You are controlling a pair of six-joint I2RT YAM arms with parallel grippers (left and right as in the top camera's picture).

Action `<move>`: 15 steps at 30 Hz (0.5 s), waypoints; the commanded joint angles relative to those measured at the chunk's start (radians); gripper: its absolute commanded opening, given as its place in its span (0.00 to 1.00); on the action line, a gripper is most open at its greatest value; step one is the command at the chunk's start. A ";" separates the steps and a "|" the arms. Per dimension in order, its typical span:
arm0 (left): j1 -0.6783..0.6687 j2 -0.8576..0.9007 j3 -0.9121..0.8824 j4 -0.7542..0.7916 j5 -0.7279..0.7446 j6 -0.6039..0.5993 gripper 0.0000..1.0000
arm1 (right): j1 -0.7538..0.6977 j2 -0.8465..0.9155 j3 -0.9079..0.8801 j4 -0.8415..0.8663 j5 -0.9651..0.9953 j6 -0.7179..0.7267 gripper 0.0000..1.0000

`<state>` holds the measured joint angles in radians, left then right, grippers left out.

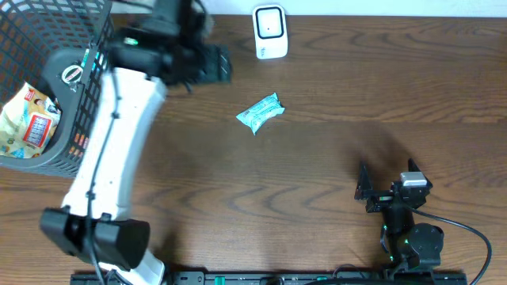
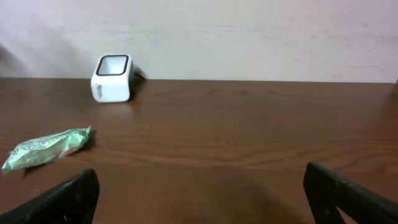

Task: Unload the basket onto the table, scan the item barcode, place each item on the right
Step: 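Carry the green packet out and drop it near the scanner, then reach the left gripper into the basket and grasp the yellow snack bag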

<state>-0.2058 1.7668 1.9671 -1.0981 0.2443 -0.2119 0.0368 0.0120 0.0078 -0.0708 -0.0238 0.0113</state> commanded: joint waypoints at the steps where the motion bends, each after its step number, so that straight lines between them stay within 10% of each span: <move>1: 0.172 -0.100 0.116 0.061 -0.057 0.043 0.83 | 0.003 -0.005 -0.002 -0.004 0.006 0.010 0.99; 15: 0.661 0.009 0.037 0.249 -0.291 0.377 0.84 | 0.003 -0.005 -0.002 -0.004 0.006 0.010 0.99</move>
<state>0.4156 1.6928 2.0571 -0.8692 0.0002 0.0414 0.0368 0.0120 0.0078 -0.0708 -0.0238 0.0113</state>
